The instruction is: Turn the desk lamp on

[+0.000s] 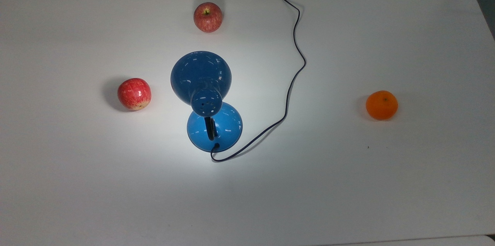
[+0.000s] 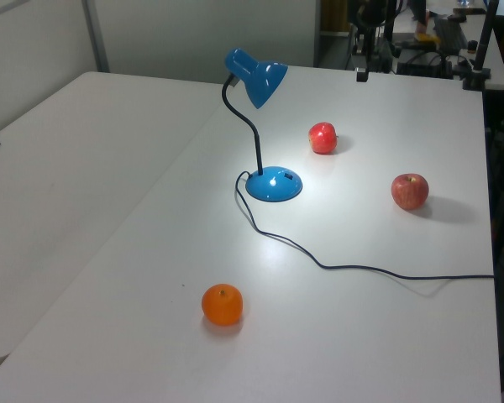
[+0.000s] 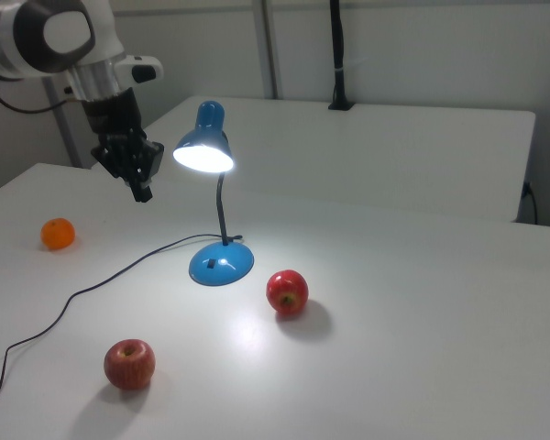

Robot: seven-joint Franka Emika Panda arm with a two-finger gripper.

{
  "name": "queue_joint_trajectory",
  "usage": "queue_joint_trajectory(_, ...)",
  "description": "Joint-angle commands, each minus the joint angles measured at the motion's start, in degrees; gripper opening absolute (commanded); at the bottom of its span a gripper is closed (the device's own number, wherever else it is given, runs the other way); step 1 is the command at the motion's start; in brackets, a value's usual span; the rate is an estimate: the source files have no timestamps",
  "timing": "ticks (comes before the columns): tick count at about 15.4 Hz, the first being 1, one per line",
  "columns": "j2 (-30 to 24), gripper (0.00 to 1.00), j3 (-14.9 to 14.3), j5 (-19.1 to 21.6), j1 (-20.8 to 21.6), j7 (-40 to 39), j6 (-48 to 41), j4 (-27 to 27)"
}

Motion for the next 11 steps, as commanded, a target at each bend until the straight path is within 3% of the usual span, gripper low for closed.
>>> queue_joint_trajectory(1,-0.1,0.71,-0.7,-0.7,0.1,0.5,-3.7,2.1)
queue_joint_trajectory(3,-0.6,0.96,-0.8,-0.7,0.0,0.5,-3.7,2.1)
queue_joint_trajectory(4,-1.0,0.99,-0.8,-0.8,-0.1,0.4,-3.7,2.1)
queue_joint_trajectory(11,-1.1,1.00,-0.8,-0.5,-0.2,0.7,-4.5,2.2)
